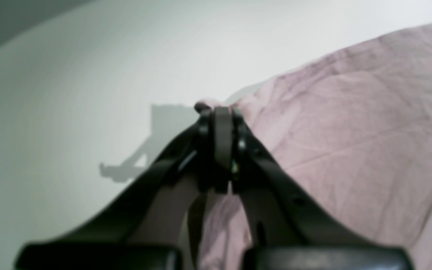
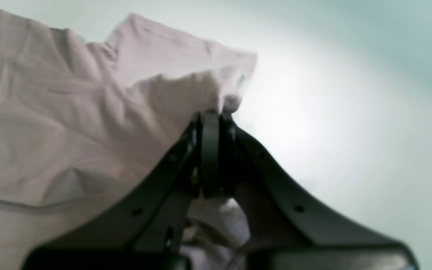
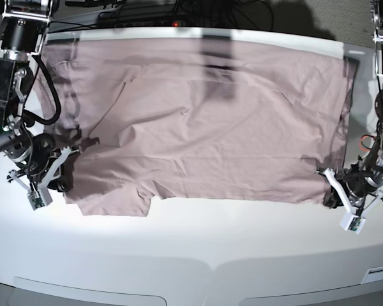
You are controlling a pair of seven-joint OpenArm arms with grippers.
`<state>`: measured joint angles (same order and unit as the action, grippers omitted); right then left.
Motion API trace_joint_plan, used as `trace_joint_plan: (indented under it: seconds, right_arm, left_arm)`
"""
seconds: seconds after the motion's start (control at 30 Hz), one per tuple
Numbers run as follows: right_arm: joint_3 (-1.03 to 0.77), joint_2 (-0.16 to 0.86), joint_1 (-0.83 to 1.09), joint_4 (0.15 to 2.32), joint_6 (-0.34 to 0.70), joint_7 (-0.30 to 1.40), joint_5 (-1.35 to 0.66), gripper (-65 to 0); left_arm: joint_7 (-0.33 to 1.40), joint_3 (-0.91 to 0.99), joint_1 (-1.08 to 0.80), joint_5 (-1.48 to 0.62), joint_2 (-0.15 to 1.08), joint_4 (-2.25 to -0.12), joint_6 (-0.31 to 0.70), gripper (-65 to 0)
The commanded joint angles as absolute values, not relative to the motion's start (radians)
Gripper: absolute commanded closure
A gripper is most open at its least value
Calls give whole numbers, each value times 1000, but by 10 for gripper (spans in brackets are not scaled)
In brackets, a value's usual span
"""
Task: Fold the T-shirt properly
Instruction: 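Lift the hem with both grippers and fold it toward the collar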
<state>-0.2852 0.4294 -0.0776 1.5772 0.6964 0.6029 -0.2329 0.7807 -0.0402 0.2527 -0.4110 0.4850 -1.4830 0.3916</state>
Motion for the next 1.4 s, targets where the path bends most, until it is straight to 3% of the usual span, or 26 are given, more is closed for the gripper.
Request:
trace_joint_plan:
  seconds: [0.0, 0.3, 0.6, 0.8, 1.1, 1.37]
  right_arm:
    - [-292, 446, -82, 1619, 698, 574, -242, 0]
    - [-295, 446, 31, 1730, 698, 575, -235, 0]
    - [-295, 447, 97, 1775, 698, 575, -210, 0]
    - [-295, 446, 131, 1858, 698, 591, -210, 0]
    - [-305, 446, 232, 1968, 698, 608, -210, 0]
    - [-450, 446, 336, 2053, 698, 622, -289, 0]
  left_arm:
    - [776, -32, 276, -416, 503, -1507, 388, 0]
    - [762, -22, 160, -406, 538, -1585, 366, 0]
    - [775, 165, 15, -367, 538, -1737, 355, 0]
    - [790, 184, -48, -368, 538, -1782, 355, 0]
    - [860, 184, -67, -367, 538, -1847, 355, 0]
    - [914, 184, -67, -366, 539, -1888, 355, 0]
